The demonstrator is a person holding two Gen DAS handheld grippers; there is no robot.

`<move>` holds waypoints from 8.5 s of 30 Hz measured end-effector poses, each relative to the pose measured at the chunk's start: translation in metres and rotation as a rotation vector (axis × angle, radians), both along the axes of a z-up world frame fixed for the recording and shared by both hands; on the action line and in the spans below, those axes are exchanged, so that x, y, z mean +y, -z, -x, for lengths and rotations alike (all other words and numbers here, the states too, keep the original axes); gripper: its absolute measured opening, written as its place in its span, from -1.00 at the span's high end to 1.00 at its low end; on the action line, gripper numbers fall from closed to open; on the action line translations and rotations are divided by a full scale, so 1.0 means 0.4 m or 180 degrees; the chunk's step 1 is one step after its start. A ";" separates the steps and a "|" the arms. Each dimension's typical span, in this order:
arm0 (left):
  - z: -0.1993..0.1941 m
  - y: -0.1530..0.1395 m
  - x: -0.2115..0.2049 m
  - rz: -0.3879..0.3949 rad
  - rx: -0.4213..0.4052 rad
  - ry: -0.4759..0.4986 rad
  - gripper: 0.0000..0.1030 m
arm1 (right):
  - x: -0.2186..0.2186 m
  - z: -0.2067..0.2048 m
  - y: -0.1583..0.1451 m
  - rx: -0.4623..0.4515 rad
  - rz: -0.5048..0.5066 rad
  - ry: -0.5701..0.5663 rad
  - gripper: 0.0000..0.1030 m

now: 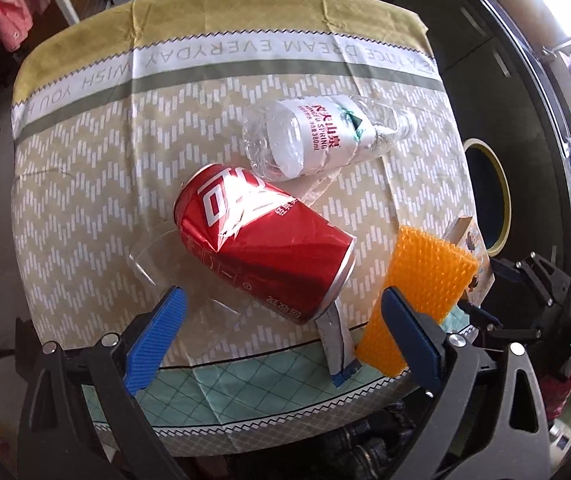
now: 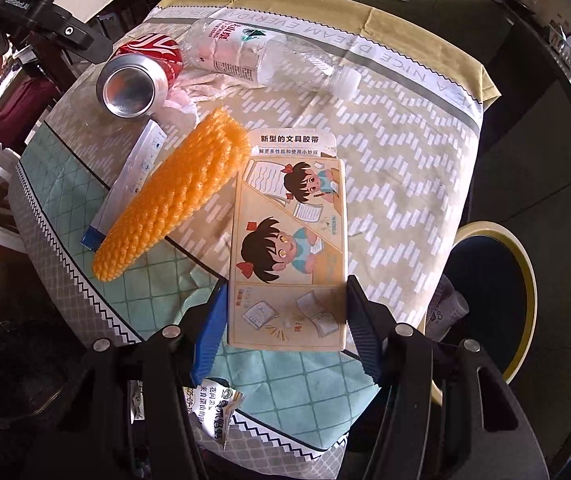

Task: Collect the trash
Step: 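Carry the cartoon box over the bin with the right tool while the left tool grasps the red can, then open the right tool over the bin to drop the cartoon box, then carry the red can over the bin with the left tool and open it, then grasp the Nongfu Spring water bottle with the right tool and lift it, then drop the water bottle into the bin with the right tool while the left tool grasps the clear cup, then carry the clear plastic cup to the bin with the left tool and release it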

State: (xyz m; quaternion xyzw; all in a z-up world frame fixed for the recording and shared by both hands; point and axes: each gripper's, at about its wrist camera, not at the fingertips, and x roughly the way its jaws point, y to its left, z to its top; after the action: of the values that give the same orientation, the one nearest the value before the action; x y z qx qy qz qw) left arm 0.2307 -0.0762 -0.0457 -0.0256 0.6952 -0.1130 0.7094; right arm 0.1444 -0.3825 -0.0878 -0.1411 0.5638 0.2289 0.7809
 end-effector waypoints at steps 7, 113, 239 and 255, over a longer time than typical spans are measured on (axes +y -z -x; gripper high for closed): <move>-0.048 0.062 0.015 0.0020 0.0271 -0.0500 -0.81 | -0.044 0.026 -0.001 -0.0005 -0.0069 0.0086 -0.10; -0.008 -0.107 -0.552 0.0323 -0.0597 0.1204 -0.24 | -0.615 0.063 0.068 0.0075 -0.0448 0.1957 -0.45; -0.005 0.006 -0.060 -0.0380 -0.0061 0.0033 -0.21 | -0.583 -0.101 0.132 0.0233 -0.0147 0.1790 -0.61; 0.043 -0.030 -0.683 -0.0073 -0.0305 0.1547 -0.22 | -0.691 0.108 0.046 -0.0059 -0.0391 0.2092 -0.61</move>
State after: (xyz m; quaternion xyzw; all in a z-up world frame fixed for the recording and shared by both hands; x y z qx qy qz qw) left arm 0.2134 -0.3494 -0.0336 0.1557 0.6477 -0.2735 0.6939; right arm 0.1011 -0.6589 -0.1062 0.0935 0.5571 -0.0030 0.8251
